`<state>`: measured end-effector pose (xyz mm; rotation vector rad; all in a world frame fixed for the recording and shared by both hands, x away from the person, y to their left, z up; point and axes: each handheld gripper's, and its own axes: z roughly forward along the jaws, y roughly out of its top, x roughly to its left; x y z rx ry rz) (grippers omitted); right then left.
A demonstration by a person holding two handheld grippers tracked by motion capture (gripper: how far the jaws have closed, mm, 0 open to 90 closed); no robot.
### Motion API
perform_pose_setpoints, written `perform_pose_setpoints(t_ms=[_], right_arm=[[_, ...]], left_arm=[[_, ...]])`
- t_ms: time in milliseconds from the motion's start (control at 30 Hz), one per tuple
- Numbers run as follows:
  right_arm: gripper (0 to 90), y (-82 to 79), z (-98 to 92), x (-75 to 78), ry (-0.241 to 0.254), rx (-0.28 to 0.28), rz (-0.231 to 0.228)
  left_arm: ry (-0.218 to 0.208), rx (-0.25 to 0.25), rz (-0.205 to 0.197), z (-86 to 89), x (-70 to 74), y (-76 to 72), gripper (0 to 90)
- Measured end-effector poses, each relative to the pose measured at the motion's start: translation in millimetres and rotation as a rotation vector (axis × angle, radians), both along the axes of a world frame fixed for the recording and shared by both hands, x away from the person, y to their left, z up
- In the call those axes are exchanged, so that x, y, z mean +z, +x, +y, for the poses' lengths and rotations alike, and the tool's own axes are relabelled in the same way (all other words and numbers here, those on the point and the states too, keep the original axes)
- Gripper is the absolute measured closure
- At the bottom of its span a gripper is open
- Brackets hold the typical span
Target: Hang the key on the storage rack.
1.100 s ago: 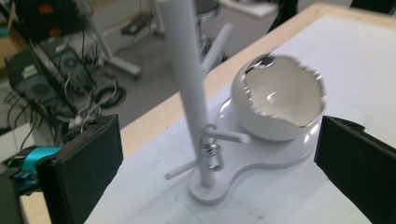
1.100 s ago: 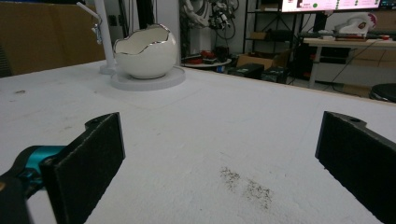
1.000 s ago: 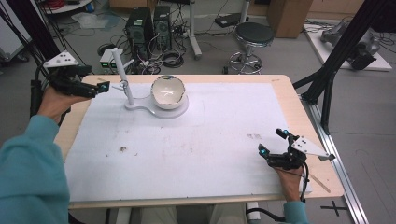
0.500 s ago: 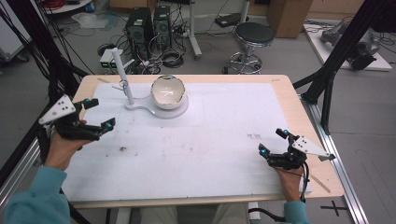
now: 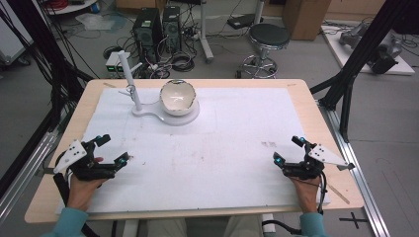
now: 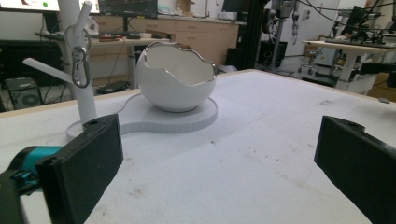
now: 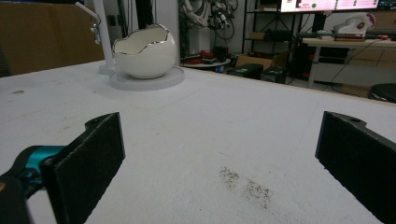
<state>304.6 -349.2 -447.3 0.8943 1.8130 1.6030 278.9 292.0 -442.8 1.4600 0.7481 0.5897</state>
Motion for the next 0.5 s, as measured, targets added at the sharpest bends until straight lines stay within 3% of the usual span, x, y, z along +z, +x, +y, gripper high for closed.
perform_pose_setpoints(t_ms=[200,367,500], right_arm=[[0.6,-0.1,-0.1,0.0,0.001,0.001,0.002],[0.6,-0.1,0.0,0.0,0.001,0.001,0.001],[0.6,-0.2,0.1,0.0,0.001,0.001,0.0]], left_arm=[[-0.015,0.016,-0.013,-0.6,-17.7,-6.2,1.7],[0.007,0.027,-0.047,-3.3,-18.3,-9.6,1.6],[-0.002,0.038,-0.08,-2.9,-19.2,-12.8,1.7]])
